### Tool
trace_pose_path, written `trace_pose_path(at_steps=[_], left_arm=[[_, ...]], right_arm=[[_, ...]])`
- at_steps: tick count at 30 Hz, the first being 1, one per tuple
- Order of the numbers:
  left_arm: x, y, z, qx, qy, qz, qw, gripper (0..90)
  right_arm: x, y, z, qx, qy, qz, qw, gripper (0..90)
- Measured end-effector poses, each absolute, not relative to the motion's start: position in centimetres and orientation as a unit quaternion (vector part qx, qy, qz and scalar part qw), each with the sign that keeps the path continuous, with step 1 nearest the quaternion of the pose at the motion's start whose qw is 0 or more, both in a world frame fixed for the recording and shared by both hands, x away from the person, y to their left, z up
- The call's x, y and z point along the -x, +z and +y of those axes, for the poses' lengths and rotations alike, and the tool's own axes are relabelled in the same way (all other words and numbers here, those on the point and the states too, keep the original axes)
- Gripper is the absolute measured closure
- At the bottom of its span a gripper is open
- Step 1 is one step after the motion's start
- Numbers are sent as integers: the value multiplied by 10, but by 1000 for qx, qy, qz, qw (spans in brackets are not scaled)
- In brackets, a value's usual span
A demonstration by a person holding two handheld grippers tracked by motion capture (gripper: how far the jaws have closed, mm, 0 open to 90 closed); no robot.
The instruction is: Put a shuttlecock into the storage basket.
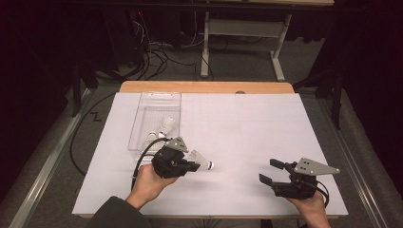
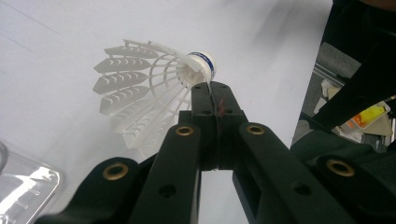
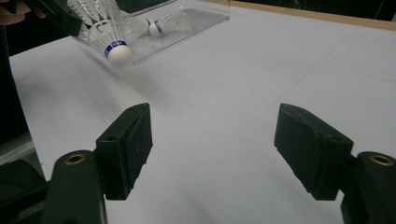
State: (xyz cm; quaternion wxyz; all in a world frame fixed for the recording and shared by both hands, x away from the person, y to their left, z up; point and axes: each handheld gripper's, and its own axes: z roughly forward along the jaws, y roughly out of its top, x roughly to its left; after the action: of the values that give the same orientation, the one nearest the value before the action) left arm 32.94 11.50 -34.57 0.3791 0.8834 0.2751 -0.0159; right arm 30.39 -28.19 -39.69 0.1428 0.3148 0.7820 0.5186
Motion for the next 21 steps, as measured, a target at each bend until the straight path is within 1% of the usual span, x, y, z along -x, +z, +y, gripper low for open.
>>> trace_pose_path(at_steps=[11, 21], left_arm=[[-332, -339, 127, -873, -11, 291, 391, 900], [-336, -333, 135, -865, -5, 303, 399, 900]], right_arm=[[-298, -404, -294, -331, 518, 774, 154, 275], [-298, -407, -295, -336, 517, 772, 155, 271]])
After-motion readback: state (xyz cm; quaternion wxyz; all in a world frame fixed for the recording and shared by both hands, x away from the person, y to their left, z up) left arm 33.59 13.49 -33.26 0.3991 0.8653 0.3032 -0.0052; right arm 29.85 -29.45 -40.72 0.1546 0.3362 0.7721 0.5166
